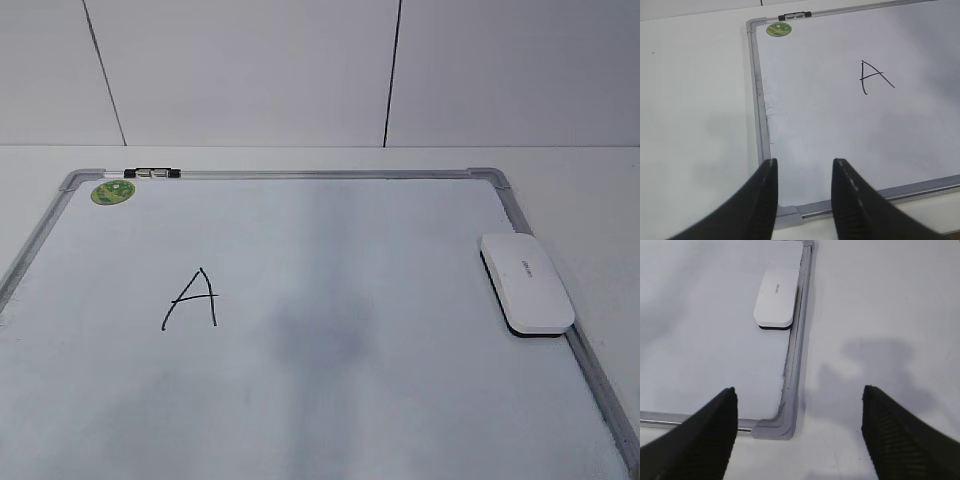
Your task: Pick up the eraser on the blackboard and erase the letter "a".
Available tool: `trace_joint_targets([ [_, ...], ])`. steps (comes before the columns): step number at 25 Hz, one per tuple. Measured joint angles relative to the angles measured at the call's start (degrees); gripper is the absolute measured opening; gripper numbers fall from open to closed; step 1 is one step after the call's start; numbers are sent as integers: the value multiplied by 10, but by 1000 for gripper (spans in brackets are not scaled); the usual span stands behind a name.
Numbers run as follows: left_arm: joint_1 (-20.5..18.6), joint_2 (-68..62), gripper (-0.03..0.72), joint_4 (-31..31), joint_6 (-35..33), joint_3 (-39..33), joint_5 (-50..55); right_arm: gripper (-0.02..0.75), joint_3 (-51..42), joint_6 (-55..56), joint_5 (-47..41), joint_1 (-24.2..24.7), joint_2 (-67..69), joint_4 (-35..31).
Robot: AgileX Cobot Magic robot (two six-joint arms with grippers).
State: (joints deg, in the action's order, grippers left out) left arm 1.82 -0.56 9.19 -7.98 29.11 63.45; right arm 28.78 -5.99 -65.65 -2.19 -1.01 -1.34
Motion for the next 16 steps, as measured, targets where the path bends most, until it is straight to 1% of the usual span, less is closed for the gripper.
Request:
trace_joint_targets([
  [16, 0, 0, 262, 0, 0, 0, 0, 592, 0, 0, 0, 0, 0, 0],
])
